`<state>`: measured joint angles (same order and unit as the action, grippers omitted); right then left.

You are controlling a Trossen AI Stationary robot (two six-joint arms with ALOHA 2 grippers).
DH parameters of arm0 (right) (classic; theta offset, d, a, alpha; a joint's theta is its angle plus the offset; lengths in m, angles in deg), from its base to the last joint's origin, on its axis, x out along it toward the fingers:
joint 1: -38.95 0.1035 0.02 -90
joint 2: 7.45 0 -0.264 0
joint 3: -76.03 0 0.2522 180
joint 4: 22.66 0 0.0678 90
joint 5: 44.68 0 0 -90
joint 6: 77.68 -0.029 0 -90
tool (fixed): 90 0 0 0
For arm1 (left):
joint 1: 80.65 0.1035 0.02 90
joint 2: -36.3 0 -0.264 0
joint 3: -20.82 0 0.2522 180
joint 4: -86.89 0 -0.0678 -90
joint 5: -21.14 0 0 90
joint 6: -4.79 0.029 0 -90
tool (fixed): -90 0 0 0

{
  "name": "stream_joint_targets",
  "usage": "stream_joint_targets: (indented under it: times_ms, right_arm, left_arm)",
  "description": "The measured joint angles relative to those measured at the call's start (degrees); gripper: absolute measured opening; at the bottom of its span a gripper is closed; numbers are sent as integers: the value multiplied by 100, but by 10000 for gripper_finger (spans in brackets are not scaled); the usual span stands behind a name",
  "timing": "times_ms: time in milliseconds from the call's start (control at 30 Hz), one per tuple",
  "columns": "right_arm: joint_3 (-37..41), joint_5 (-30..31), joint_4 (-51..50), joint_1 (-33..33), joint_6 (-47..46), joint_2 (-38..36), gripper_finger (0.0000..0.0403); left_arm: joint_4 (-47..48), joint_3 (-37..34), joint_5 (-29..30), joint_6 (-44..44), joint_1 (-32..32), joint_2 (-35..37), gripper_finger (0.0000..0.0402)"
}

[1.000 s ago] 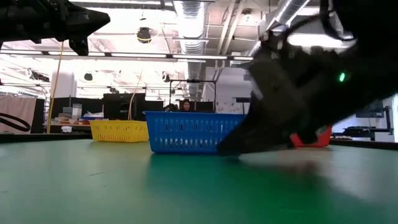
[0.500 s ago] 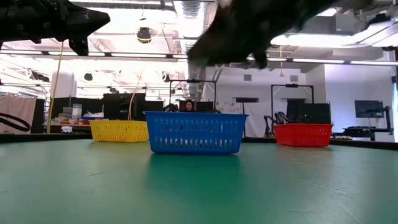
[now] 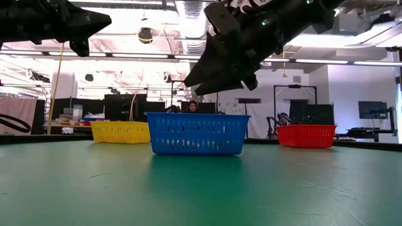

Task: Sort Halloween decoration
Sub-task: Put the white skull toy into the blue bin, then adjust the yellow bin

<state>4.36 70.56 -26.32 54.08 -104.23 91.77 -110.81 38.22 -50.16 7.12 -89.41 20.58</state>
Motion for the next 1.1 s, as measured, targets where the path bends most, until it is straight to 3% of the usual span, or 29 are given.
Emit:
stream_joint_targets:
  times_ms: [200,300,367,600,733,1100]
  right_arm:
    - [4,-7,-499,1,344,-469,233]
    - [4,3,-1173,62,593,-1073,229]
    - [4,18,-1640,70,733,-1492,224]
    - [2,398,-2575,56,1109,-2458,200]
    - [2,437,-2907,90,1150,-2643,189]
    - [2,465,-3265,80,1224,-2705,171]
  left_arm:
    - [375,0,369,152,3,-74,18]
    - [503,0,1054,-56,173,-465,18]
    - [504,0,1173,-340,410,-914,18]
    - [1155,170,772,-1620,1523,-2701,12]
    - [1113,368,238,-1828,1993,-3548,2]
    - [1099,1201,-62,-1700,3038,-5329,0]
